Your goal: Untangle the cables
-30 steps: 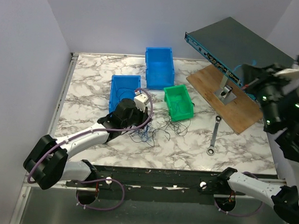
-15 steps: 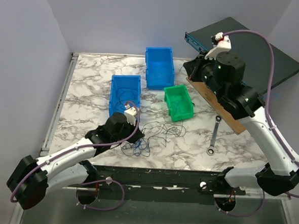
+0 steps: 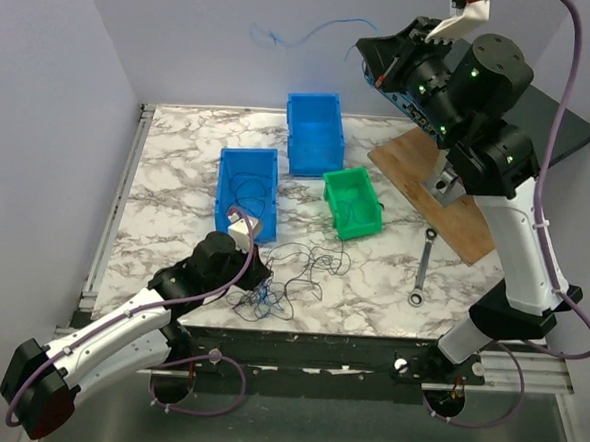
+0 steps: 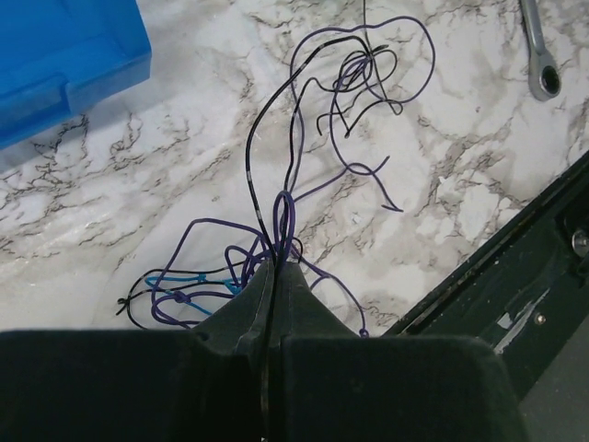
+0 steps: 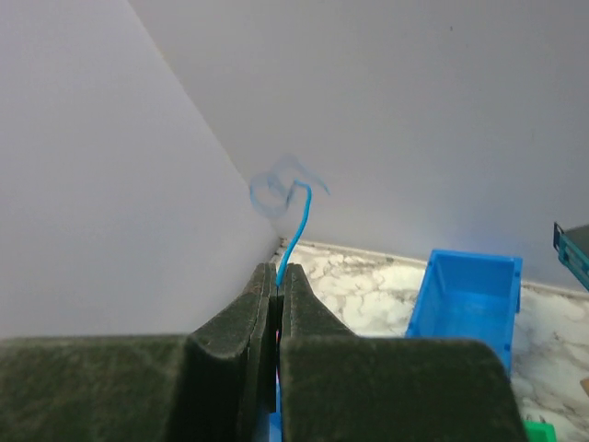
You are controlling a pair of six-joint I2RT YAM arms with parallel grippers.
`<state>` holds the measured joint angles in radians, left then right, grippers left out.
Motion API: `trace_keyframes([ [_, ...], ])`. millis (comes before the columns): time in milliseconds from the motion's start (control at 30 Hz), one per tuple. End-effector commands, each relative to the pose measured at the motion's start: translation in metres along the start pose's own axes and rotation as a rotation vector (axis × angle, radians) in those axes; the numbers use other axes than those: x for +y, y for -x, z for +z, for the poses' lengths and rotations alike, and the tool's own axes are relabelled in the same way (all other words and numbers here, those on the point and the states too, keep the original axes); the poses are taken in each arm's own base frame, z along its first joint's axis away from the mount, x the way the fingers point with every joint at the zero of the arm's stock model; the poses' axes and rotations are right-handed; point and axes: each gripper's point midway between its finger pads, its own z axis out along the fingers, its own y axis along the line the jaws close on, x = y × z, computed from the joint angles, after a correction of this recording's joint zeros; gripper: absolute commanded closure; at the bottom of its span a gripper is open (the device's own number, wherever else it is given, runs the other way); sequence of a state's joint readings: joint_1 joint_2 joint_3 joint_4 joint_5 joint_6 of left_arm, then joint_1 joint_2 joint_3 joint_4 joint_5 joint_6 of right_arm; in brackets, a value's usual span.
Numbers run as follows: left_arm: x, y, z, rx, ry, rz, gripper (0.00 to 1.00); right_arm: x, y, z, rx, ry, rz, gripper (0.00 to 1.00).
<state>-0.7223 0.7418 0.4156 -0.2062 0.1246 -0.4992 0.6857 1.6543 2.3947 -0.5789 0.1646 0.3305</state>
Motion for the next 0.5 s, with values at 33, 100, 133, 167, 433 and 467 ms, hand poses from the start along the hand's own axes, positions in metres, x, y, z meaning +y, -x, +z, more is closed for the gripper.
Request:
trace_keyframes([
  [33, 0.013, -0.003, 0.004, -0.028, 0.047, 0.032, 1.00, -0.012, -0.058, 0.003, 0.113, -0.004, 0.004, 0.99],
  [100, 0.013, -0.004, 0.003, -0.041, 0.040, 0.038, 1.00, -0.021, -0.071, 0.002, 0.129, -0.032, 0.001, 0.99],
  [133, 0.013, -0.004, 0.003, -0.050, 0.033, 0.040, 1.00, -0.025, -0.077, 0.002, 0.139, -0.047, -0.004, 0.99],
  [167, 0.012, -0.004, 0.003, -0.060, 0.022, 0.043, 1.00, -0.029, -0.083, 0.002, 0.149, -0.059, -0.009, 0.99],
  [433, 0.010, 0.002, -0.004, -0.162, -0.015, 0.062, 1.00, -0.077, -0.142, -0.020, 0.255, -0.226, -0.073, 0.99],
  [467, 0.010, 0.002, -0.005, -0.172, -0.019, 0.061, 1.00, -0.082, -0.149, -0.026, 0.264, -0.240, -0.079, 0.99],
])
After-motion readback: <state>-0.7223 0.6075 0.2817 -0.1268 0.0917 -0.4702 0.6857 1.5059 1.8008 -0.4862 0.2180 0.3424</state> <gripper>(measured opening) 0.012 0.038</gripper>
